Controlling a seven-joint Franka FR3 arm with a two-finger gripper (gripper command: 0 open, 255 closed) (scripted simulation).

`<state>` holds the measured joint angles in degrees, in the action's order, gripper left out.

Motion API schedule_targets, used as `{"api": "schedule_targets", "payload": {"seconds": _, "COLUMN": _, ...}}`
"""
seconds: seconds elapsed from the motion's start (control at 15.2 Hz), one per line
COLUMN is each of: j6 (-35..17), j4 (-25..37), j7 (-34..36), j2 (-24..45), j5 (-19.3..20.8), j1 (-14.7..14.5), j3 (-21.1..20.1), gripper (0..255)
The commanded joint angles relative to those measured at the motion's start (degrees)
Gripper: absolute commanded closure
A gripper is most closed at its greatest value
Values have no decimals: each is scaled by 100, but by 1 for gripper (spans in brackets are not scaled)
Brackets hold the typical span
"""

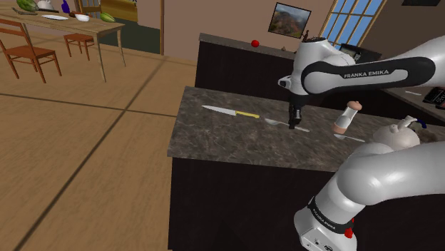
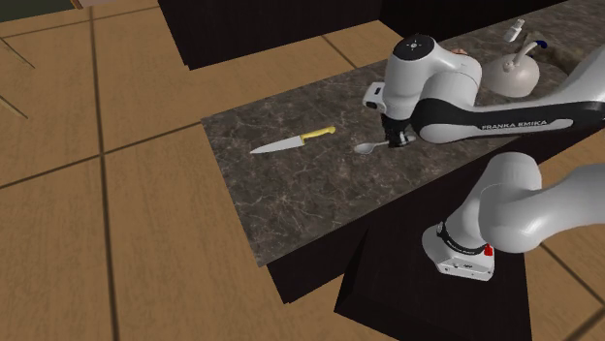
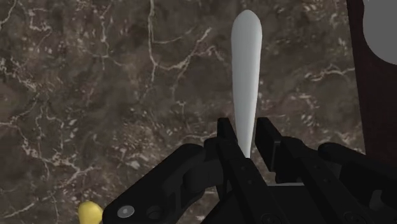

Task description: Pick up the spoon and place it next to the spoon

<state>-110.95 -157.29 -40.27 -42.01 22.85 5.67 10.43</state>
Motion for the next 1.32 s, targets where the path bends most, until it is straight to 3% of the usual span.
{"api": "schedule_targets", "payload": {"seconds": 0.0, "j6": 111, "j4": -192, "j7": -283, "j2": -378, "j5": 205, "j1": 206, "j3": 198, "gripper": 255}}
{"api": "schedule_targets", "payload": {"seconds": 0.66, "j6": 455, "j4": -679, "j7": -1826, "j2": -1672, "j5": 1392, "j1": 1420, "j3": 1382, "gripper": 255}}
{"api": "schedule_targets", "payload": {"seconds": 1.25, "j6": 381, "j4": -392, "j7": -3297, "j2": -1897, "j5": 2512, "j1": 2359, "j3": 2707, "gripper": 255}}
